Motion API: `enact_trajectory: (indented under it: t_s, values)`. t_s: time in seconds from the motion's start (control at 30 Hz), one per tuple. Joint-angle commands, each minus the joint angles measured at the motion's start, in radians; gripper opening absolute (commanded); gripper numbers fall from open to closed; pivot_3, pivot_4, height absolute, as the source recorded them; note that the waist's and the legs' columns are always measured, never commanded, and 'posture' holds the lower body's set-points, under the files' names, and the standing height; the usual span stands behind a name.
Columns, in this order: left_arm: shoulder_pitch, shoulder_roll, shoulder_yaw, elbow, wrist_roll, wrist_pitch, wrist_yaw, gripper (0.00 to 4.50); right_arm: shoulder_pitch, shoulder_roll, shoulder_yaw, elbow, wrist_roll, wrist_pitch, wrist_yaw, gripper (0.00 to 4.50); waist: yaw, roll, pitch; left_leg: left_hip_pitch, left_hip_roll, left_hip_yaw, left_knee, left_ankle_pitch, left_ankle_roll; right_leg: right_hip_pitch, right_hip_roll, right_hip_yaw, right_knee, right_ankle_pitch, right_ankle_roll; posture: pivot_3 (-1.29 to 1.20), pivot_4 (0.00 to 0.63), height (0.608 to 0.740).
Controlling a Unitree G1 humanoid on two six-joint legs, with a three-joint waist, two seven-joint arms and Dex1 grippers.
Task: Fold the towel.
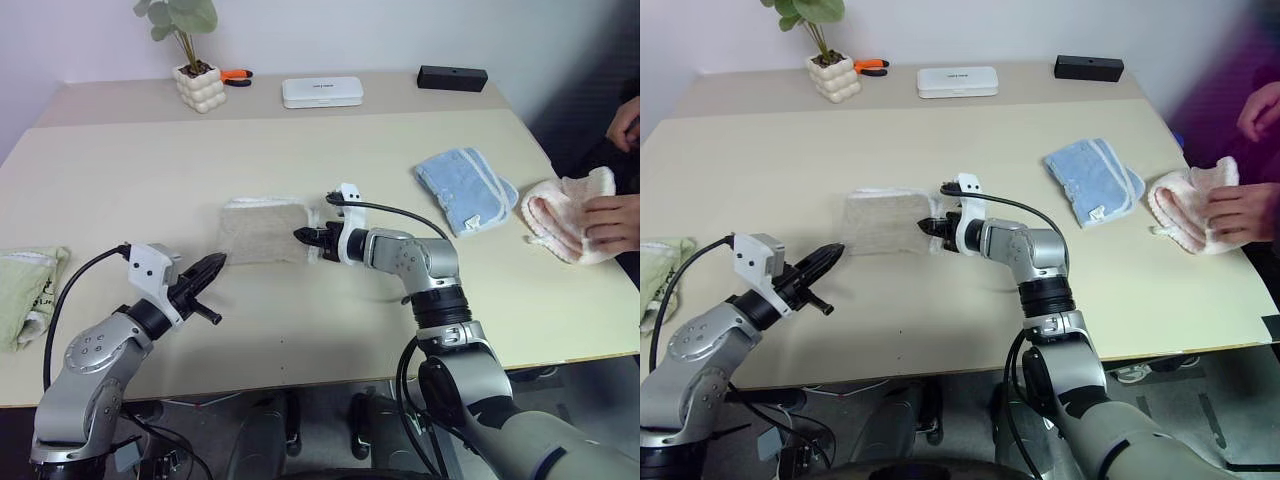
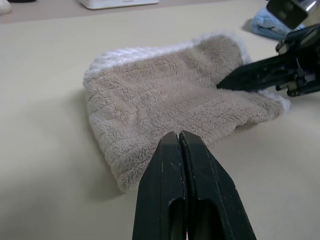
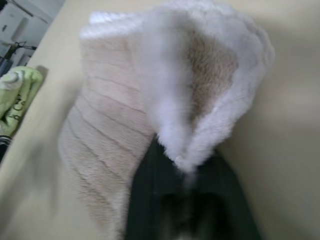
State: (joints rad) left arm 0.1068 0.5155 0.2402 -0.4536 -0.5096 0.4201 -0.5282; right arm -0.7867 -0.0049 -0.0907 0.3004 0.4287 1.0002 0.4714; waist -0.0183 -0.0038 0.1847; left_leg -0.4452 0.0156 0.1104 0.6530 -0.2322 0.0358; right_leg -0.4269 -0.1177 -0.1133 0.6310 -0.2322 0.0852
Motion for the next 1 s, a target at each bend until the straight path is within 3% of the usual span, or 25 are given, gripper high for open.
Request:
enact_trajectory:
  t_s: [0.03, 0.17, 0.3, 0.4, 0.57, 0.73, 0.83, 0.93, 1.0]
  values:
    - [-0.011, -0.005, -0.008, -0.024, 0.004, -0.01, 0.0, 0.0, -0.038, -0.032, -0.1, -0.139, 0.078, -0.01, -0.024, 0.03, 0.003, 0.0, 0.0, 0.0, 0.0, 0.0, 0.0, 0.0, 0.0, 0.0, 0.0, 0.0, 0.0, 0.0, 0.0, 0.0, 0.15, 0.734]
    - [-0.021, -0.012, -0.018, -0.022, 0.0, -0.011, 0.003, 0.0, -0.049, -0.114, -0.204, -0.202, 0.107, -0.047, -0.081, 0.03, 0.008, 0.0, 0.0, -0.001, -0.001, 0.0, 0.0, -0.001, 0.001, 0.0, -0.001, 0.0, -0.001, 0.0, 0.0, 0.0, 0.15, 0.734]
    - [-0.071, -0.027, -0.07, 0.017, 0.009, -0.012, -0.014, 0.0, -0.092, -0.262, -0.412, -0.192, 0.143, -0.088, -0.203, 0.03, 0.01, 0.0, 0.0, -0.001, -0.001, 0.0, 0.0, -0.001, 0.001, 0.0, -0.001, 0.0, -0.001, 0.0, 0.0, 0.0, 0.15, 0.734]
    - [-0.111, -0.035, -0.105, 0.045, 0.015, -0.015, -0.033, 0.0, -0.094, -0.313, -0.516, -0.185, 0.177, -0.097, -0.288, 0.03, 0.006, 0.0, 0.0, -0.001, -0.001, 0.001, -0.001, -0.001, 0.001, 0.0, -0.001, 0.0, -0.001, 0.0, 0.0, 0.0, 0.15, 0.734]
    - [-0.175, -0.048, -0.146, 0.098, 0.024, -0.018, -0.063, 0.0, -0.019, -0.316, -0.672, -0.224, 0.238, -0.048, -0.461, 0.03, 0.0, 0.001, 0.0, 0.001, 0.0, 0.002, -0.003, 0.0, 0.001, 0.0, 0.001, 0.0, 0.0, 0.0, 0.0, 0.0, 0.15, 0.734]
    - [-0.221, -0.058, -0.184, 0.14, 0.031, -0.017, -0.095, 0.0, 0.109, -0.268, -0.725, -0.259, 0.272, 0.054, -0.599, 0.03, 0.004, 0.002, 0.0, 0.001, 0.001, 0.002, -0.003, 0.001, 0.001, 0.0, 0.001, 0.001, 0.0, 0.0, 0.0, 0.0, 0.15, 0.734]
    - [-0.239, -0.064, -0.194, 0.154, 0.04, -0.019, -0.097, 0.0, 0.138, -0.281, -0.697, -0.259, 0.258, 0.038, -0.611, 0.03, 0.004, 0.004, 0.001, 0.001, 0.0, 0.002, -0.002, 0.001, 0.001, 0.0, 0.0, 0.001, 0.0, 0.0, 0.0, 0.0, 0.15, 0.734]
    - [-0.243, -0.065, -0.192, 0.157, 0.044, -0.016, -0.102, 0.0, 0.142, -0.296, -0.689, -0.271, 0.275, 0.017, -0.602, 1.01, 0.004, 0.005, 0.0, 0.001, 0.0, 0.002, -0.002, 0.0, 0.001, 0.0, 0.0, 0.001, 0.0, 0.0, 0.0, 0.0, 0.15, 0.734]
    - [-0.241, -0.065, -0.191, 0.156, 0.044, -0.015, -0.105, 0.0, 0.149, -0.316, -0.669, -0.286, 0.271, 0.003, -0.589, 1.99, 0.004, 0.005, 0.0, 0.001, 0.0, 0.002, -0.002, 0.0, 0.002, 0.0, 0.001, 0.001, 0.0, 0.0, 0.0, 0.0, 0.15, 0.734]
